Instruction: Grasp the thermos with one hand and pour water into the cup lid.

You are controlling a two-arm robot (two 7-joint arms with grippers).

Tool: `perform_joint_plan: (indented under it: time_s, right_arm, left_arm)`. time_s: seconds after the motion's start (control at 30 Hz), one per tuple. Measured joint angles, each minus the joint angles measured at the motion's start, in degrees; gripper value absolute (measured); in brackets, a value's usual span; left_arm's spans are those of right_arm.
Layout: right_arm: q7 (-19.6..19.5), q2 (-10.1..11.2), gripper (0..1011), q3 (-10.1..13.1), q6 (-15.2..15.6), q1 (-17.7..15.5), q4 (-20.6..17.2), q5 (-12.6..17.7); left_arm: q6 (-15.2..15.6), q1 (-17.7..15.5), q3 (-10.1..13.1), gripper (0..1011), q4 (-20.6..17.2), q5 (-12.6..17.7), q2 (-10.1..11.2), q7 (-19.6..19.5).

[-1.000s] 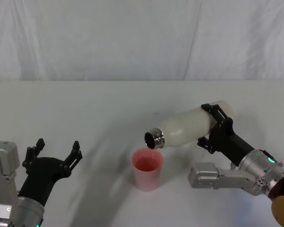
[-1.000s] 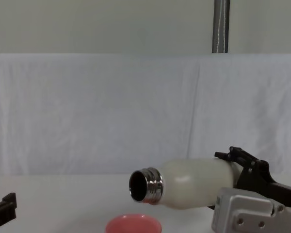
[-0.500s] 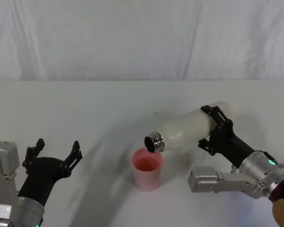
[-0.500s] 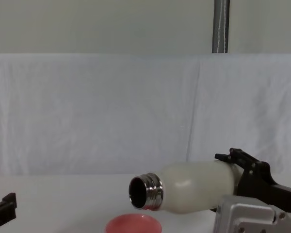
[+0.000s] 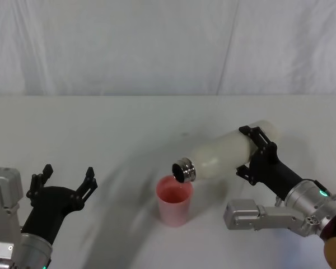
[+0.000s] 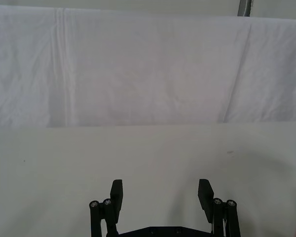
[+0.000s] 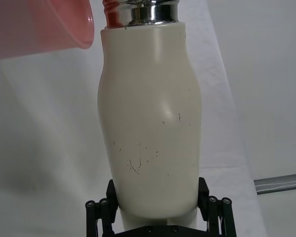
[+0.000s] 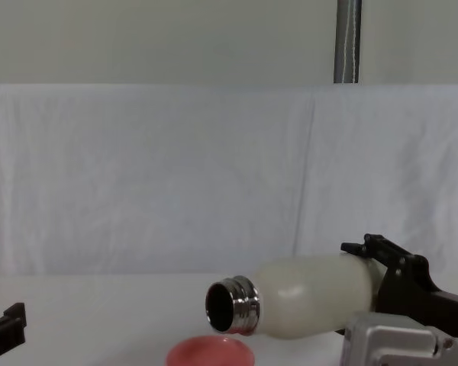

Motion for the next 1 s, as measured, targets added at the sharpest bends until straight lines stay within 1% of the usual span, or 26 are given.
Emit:
perform_joint_plan:
  time_s: [1.0]
  right_arm:
    - [-0.6,0.7,960,-0.7,0.1,0.9,0.2,-1.7]
  left_arm:
    - [0.0,0.0,0.0,1001,0.0,0.0,0.0,0.0]
